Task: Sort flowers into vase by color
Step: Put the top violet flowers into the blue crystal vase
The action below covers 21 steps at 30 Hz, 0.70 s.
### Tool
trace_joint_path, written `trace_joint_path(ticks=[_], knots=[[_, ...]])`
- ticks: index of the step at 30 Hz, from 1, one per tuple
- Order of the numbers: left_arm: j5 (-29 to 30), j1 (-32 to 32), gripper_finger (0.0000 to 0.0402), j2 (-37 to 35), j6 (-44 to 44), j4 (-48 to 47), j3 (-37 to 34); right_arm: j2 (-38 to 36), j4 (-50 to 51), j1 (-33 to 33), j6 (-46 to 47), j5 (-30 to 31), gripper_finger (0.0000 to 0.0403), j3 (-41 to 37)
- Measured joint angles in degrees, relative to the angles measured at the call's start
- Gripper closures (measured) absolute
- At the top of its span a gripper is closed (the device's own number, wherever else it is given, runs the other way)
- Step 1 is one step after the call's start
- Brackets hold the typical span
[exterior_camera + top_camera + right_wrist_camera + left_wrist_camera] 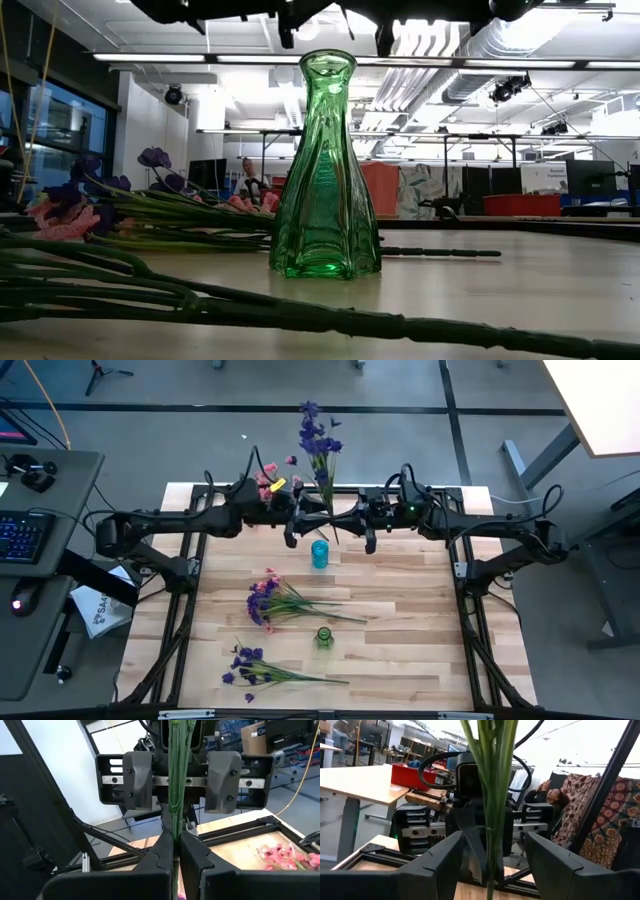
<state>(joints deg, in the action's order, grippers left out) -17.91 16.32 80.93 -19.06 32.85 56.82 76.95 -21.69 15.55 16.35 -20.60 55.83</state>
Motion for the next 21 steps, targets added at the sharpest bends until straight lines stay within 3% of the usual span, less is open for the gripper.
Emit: trace_joint_path(ticks=[15,21], knots=[[0.3,-0.2,0.0206,0.3,1.2,1.2,0.0,1.9,0.0,-0.3,-0.2,-2.0,0.0402,0.0],[0.4,-0.2,0.0277,0.2,3.3,1.0,0.0,1.9,0.0,-0.6,-1.0,-2.5,0.0400,0.0]])
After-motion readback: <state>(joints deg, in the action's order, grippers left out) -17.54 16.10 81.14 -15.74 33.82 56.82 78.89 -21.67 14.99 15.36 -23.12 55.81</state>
